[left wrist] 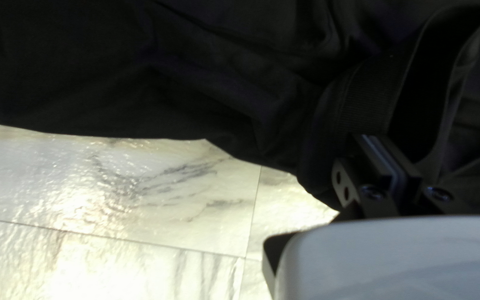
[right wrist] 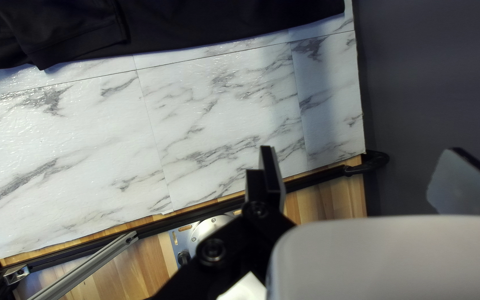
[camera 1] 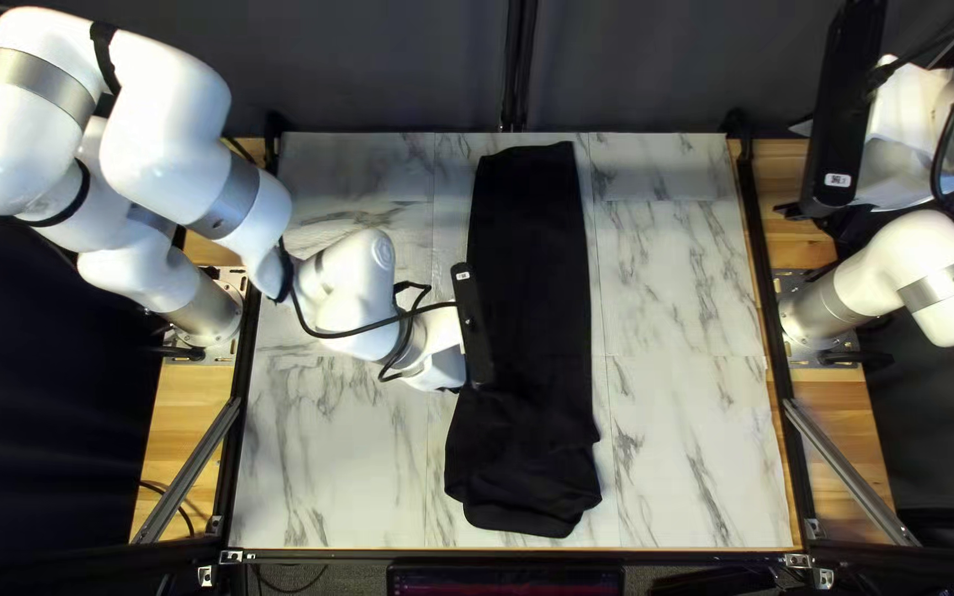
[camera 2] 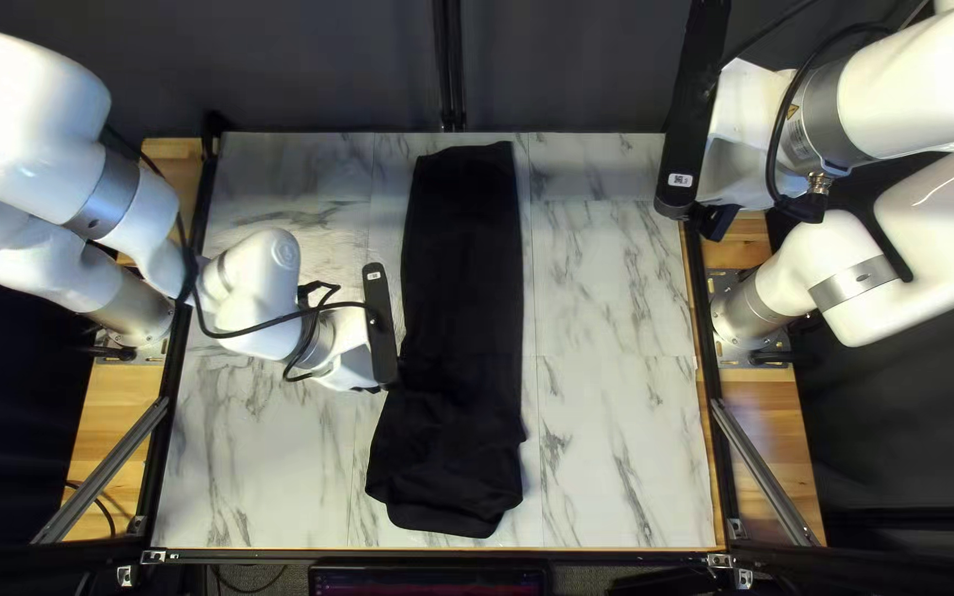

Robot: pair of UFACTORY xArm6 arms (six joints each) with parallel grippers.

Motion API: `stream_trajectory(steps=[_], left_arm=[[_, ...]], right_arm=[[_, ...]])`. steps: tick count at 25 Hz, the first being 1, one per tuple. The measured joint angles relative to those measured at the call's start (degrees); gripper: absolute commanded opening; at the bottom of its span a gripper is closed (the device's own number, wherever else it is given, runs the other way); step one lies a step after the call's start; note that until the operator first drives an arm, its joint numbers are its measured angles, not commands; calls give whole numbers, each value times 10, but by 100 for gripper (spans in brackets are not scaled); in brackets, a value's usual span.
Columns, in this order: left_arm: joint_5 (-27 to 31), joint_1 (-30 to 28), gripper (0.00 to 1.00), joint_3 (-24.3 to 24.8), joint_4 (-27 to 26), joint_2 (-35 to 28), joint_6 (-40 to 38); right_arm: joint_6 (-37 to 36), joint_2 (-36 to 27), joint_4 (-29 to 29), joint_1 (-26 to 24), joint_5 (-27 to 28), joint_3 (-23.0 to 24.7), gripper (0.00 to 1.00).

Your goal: Fold t-shirt

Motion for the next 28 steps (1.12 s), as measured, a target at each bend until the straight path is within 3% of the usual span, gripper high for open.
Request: stream_trajectory(steps=[3, 5, 14, 21, 28], left_arm=[[48, -28, 100, -22, -126, -1, 128], [81, -42, 100, -51, -171, -2, 174], [123, -66, 100, -158, -253, 62, 286], [133, -69, 100, -218, -430, 130, 536], [235, -61, 100, -314, -552, 189, 735]], right_arm=[[0, 0, 0, 0, 0, 0, 100], [0, 0, 0, 0, 0, 0, 100], [0, 0, 0, 0, 0, 0, 100], [0, 0, 0, 0, 0, 0, 100], [0, 0, 0, 0, 0, 0, 100]])
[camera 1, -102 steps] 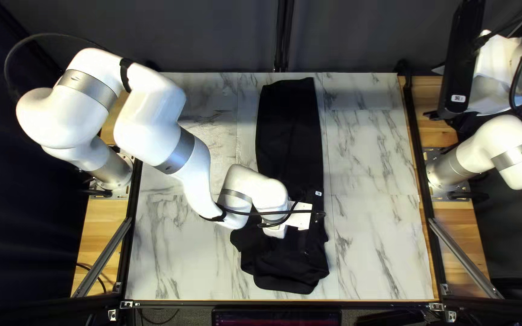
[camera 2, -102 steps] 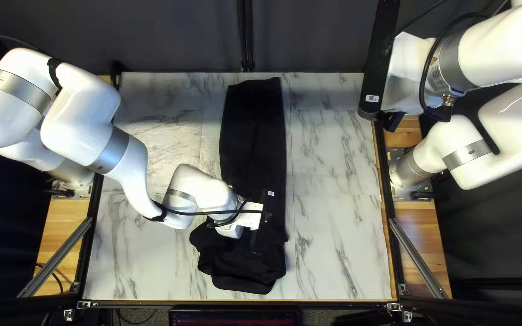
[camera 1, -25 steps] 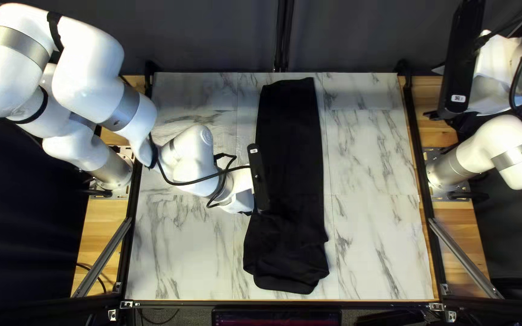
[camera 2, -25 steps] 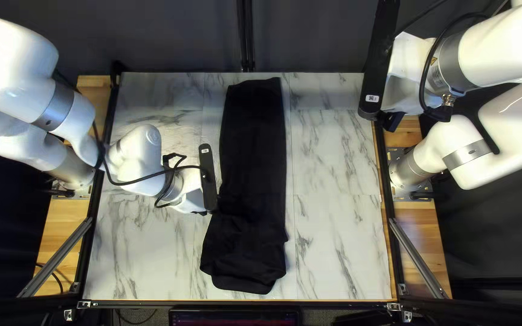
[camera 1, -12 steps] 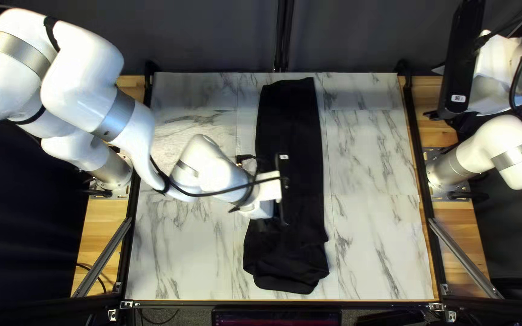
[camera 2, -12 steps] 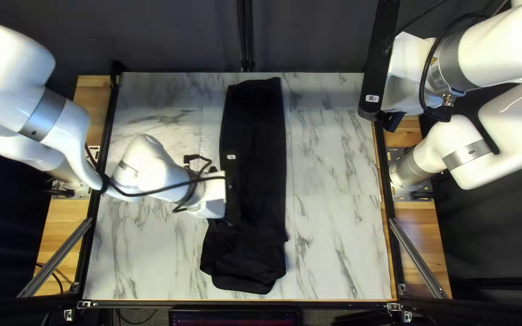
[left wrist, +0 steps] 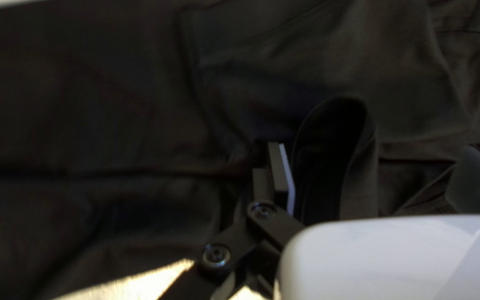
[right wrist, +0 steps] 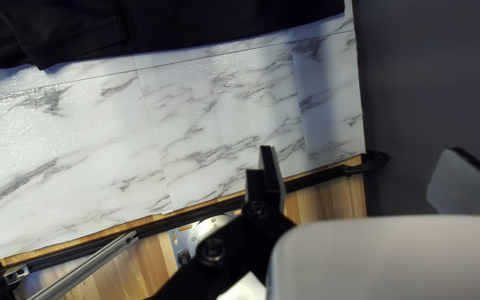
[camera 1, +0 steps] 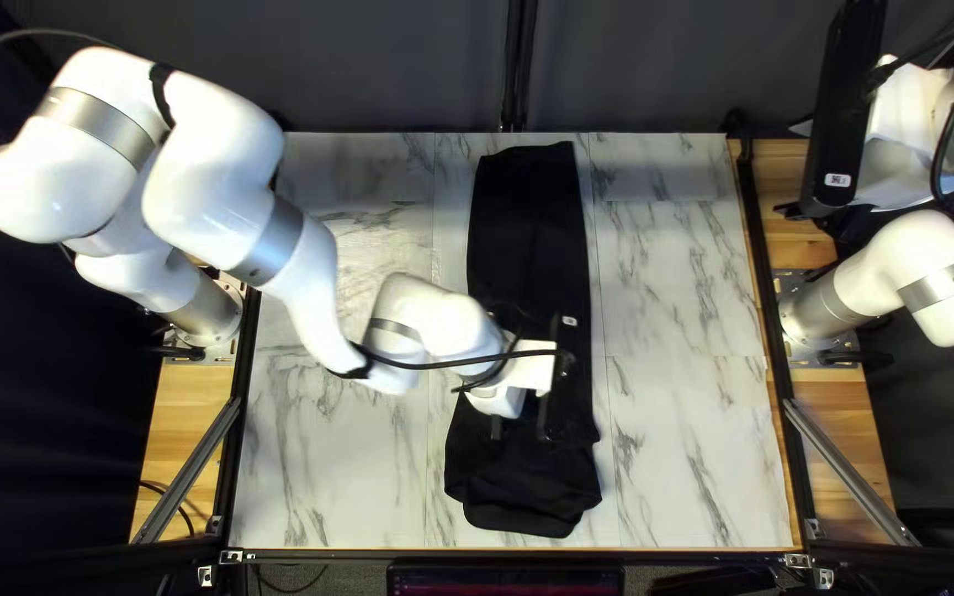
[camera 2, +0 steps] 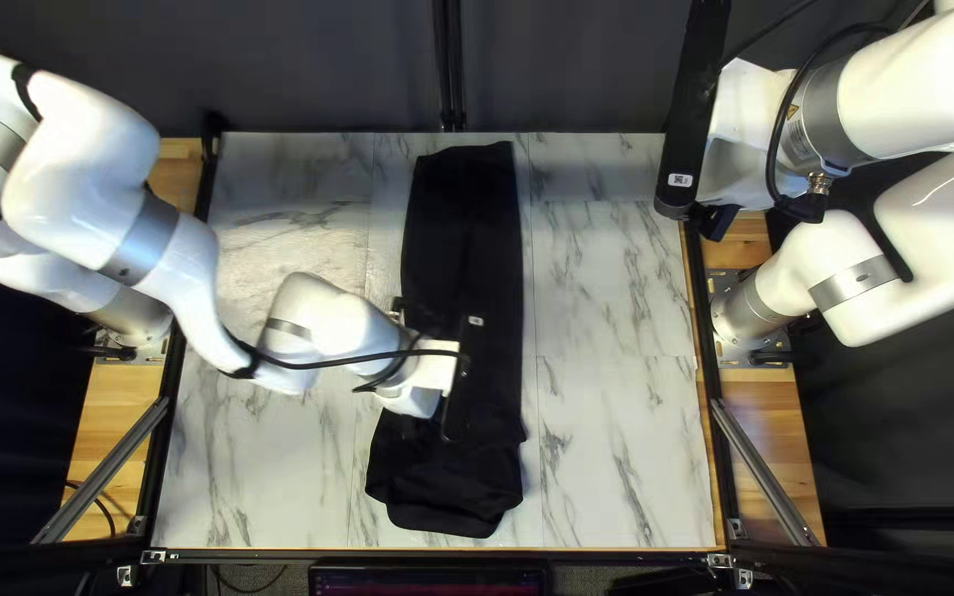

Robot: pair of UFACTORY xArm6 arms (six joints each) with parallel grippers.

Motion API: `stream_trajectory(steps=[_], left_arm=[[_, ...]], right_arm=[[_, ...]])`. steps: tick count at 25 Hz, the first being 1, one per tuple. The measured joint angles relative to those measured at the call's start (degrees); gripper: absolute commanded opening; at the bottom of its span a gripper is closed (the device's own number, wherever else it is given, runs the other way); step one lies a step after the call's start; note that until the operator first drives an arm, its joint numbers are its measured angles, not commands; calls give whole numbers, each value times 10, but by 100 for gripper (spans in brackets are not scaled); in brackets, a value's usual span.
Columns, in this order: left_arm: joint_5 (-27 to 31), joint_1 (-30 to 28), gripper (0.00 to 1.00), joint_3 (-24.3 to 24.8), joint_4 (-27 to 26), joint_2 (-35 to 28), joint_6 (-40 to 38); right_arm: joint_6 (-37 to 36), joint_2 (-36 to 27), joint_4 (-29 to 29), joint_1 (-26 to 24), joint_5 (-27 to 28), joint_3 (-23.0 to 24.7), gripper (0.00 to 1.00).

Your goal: Fold t-shirt

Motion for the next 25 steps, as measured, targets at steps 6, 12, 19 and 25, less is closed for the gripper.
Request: stream_trajectory(steps=[6, 12, 19, 25], left_arm=[[85, 23, 100, -92, -66, 69, 128], [148, 40, 85, -142, -97, 106, 202], [189, 49, 0, -168, -108, 125, 241], [196, 49, 0, -163, -105, 114, 239]], right_arm=[[0, 0, 0, 0, 0, 0, 100], [0, 0, 0, 0, 0, 0, 100], [0, 0, 0, 0, 0, 0, 100], [0, 0, 0, 0, 0, 0, 100]])
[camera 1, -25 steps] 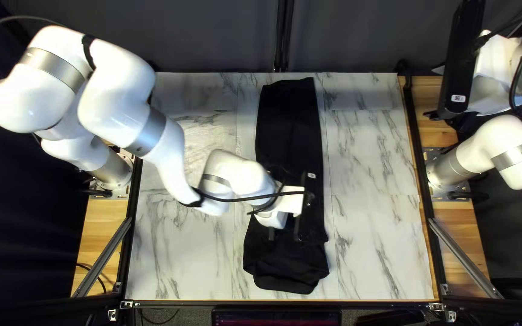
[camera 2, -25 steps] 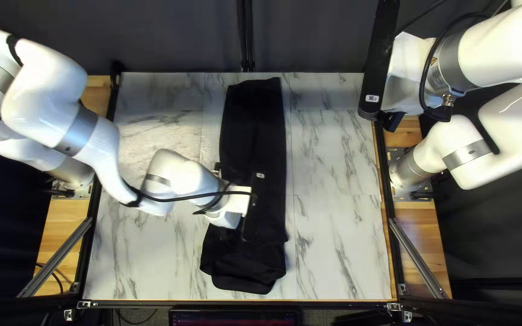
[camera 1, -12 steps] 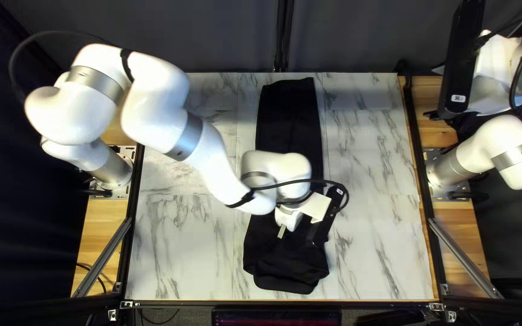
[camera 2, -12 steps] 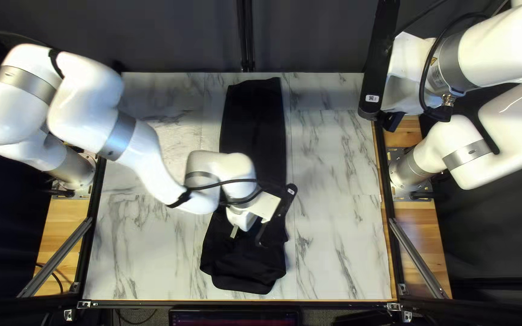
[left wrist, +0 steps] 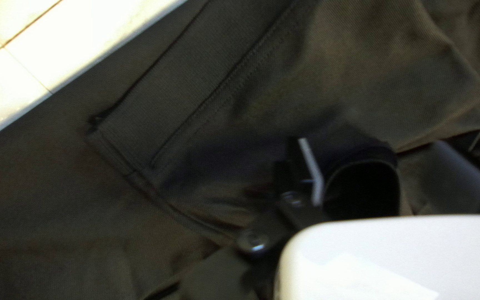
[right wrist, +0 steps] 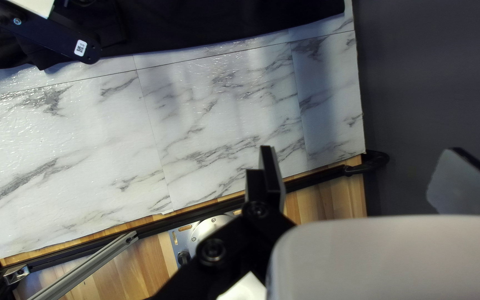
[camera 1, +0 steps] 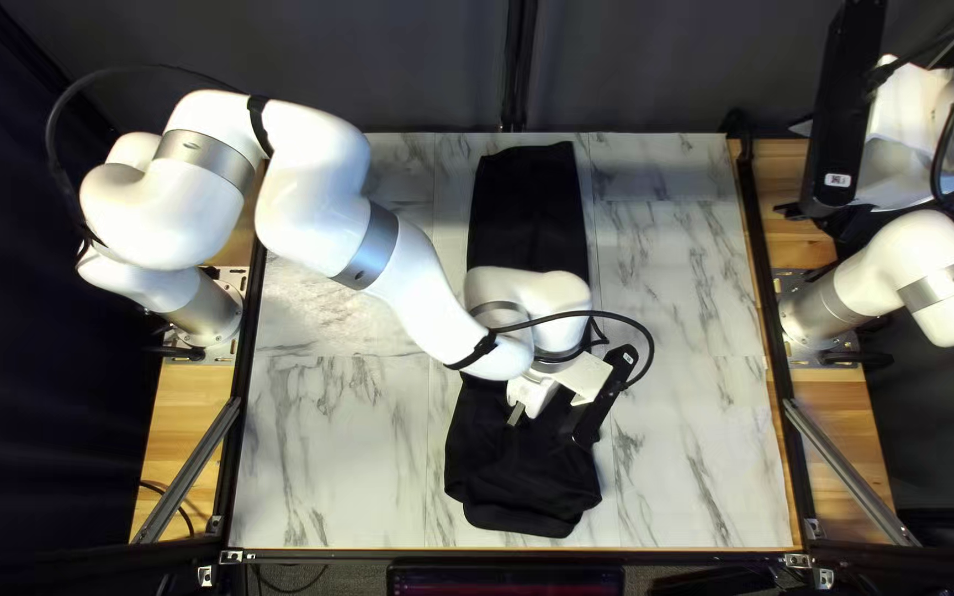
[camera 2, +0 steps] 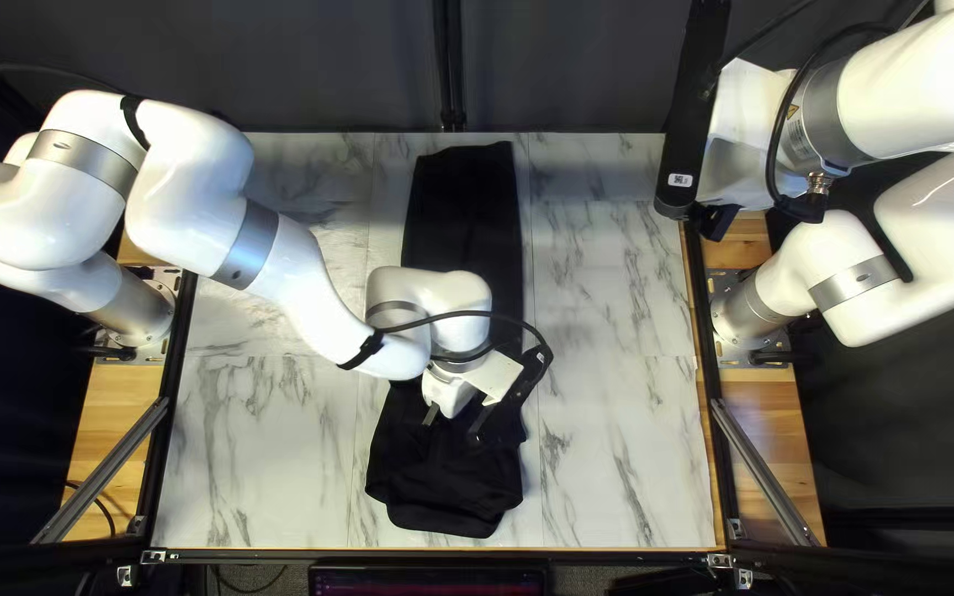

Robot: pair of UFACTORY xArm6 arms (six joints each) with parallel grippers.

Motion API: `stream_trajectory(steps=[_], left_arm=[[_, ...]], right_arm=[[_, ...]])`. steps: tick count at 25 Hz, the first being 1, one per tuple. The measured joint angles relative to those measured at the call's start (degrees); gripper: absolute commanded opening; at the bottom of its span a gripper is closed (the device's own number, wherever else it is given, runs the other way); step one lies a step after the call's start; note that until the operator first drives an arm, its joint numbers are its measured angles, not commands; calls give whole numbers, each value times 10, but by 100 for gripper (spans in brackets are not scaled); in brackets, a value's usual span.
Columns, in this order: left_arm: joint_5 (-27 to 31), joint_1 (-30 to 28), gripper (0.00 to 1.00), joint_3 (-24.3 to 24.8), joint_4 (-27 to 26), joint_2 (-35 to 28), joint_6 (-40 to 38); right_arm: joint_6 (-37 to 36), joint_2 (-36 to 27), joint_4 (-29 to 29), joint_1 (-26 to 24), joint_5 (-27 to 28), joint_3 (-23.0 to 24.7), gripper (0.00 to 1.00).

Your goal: Fold t-shirt

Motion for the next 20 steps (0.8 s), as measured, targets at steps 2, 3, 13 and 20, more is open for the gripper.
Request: stream_trajectory(steps=[2, 3, 13, 20], left_arm=[[-11, -4, 0, 15, 6, -18, -15], [-20, -6, 0, 24, 10, -27, -25], [-141, -35, 0, 101, 66, -80, -133], [-151, -37, 0, 96, 91, -80, -155]], right_arm=[[0, 0, 0, 0, 0, 0, 100], [0, 0, 0, 0, 0, 0, 100], [0, 0, 0, 0, 0, 0, 100], [0, 0, 0, 0, 0, 0, 100]])
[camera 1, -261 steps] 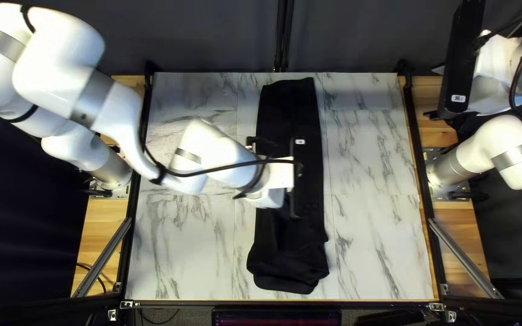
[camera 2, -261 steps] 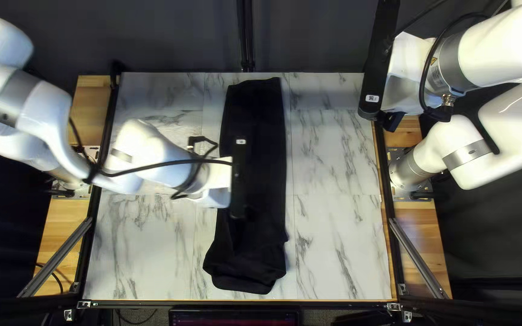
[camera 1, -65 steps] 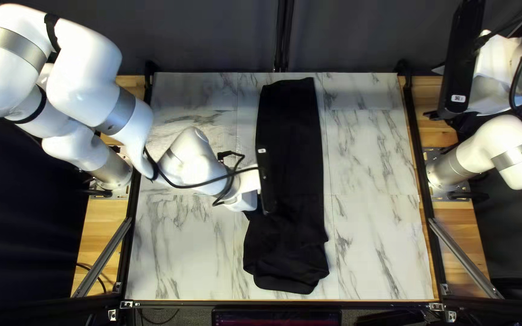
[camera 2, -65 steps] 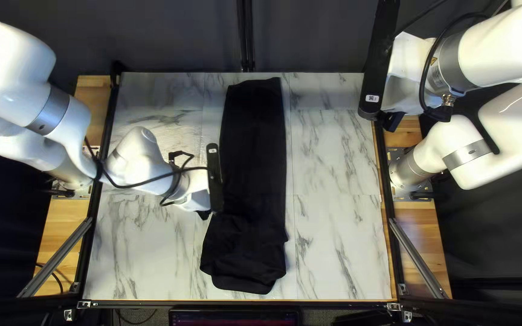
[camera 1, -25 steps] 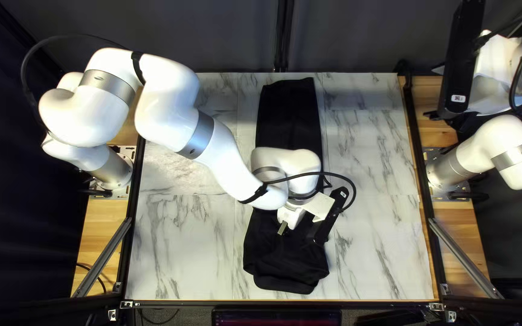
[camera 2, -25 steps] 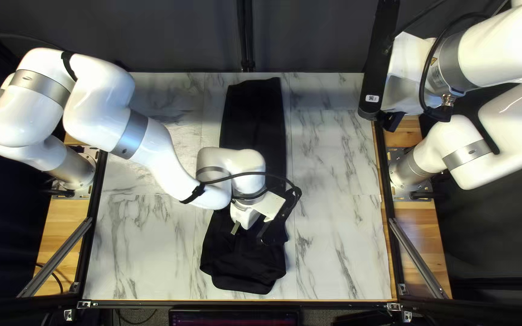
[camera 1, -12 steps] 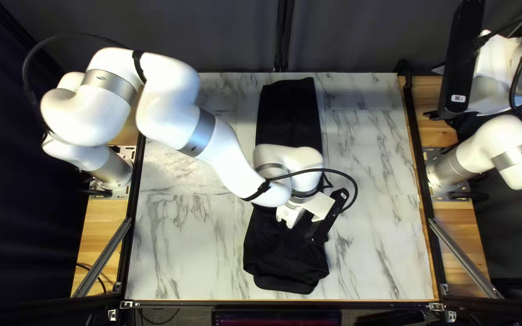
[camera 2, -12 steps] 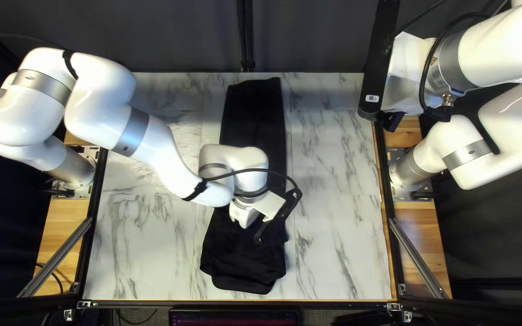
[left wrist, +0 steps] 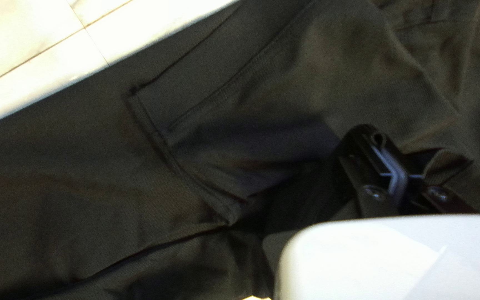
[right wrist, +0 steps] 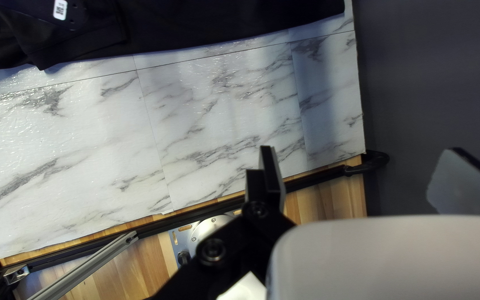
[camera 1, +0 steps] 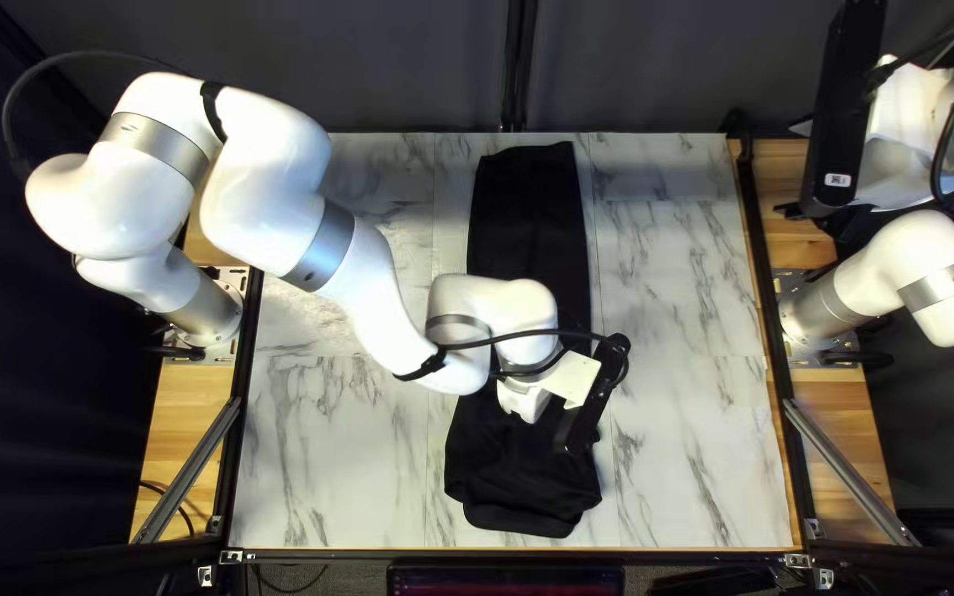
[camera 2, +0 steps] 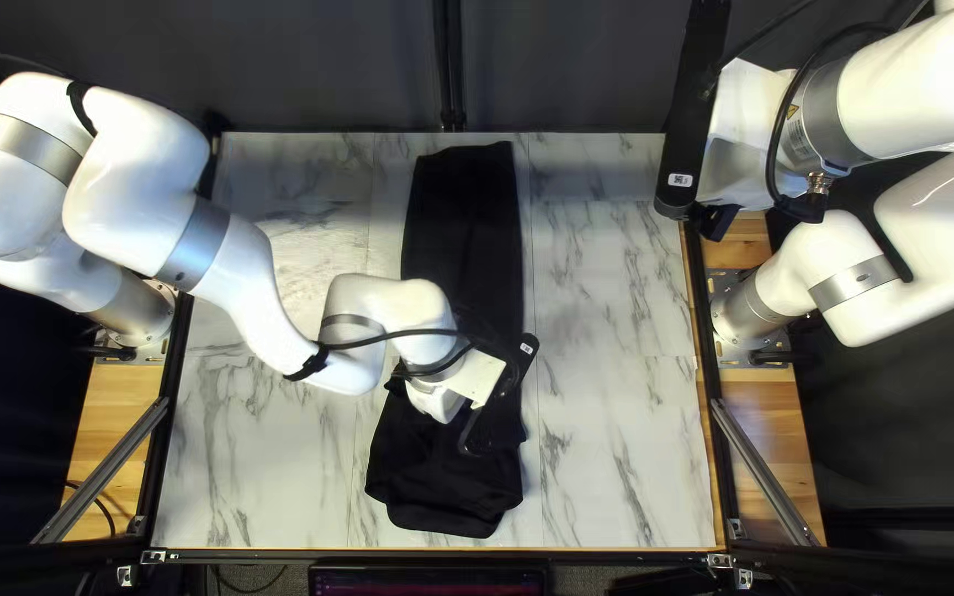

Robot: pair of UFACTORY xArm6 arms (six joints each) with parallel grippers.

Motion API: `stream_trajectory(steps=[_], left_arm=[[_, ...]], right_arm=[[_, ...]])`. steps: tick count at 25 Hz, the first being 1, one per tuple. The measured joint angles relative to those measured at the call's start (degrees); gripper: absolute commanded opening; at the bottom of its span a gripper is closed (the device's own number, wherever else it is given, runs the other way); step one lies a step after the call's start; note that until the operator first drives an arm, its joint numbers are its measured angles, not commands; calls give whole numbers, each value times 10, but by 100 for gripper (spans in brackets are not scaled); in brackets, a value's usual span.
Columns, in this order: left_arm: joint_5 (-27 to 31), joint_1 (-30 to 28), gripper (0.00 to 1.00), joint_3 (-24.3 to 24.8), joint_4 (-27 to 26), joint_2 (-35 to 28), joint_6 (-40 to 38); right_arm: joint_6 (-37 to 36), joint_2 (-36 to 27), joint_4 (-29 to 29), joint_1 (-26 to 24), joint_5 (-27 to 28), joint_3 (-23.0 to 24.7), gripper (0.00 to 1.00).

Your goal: Fold t-shirt

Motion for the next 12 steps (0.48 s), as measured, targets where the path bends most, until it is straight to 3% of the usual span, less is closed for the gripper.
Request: stream_trajectory(steps=[12], left_arm=[[-6, 14, 0, -45, 38, 24, -46]], right_arm=[[0, 0, 0, 0, 0, 0, 100]])
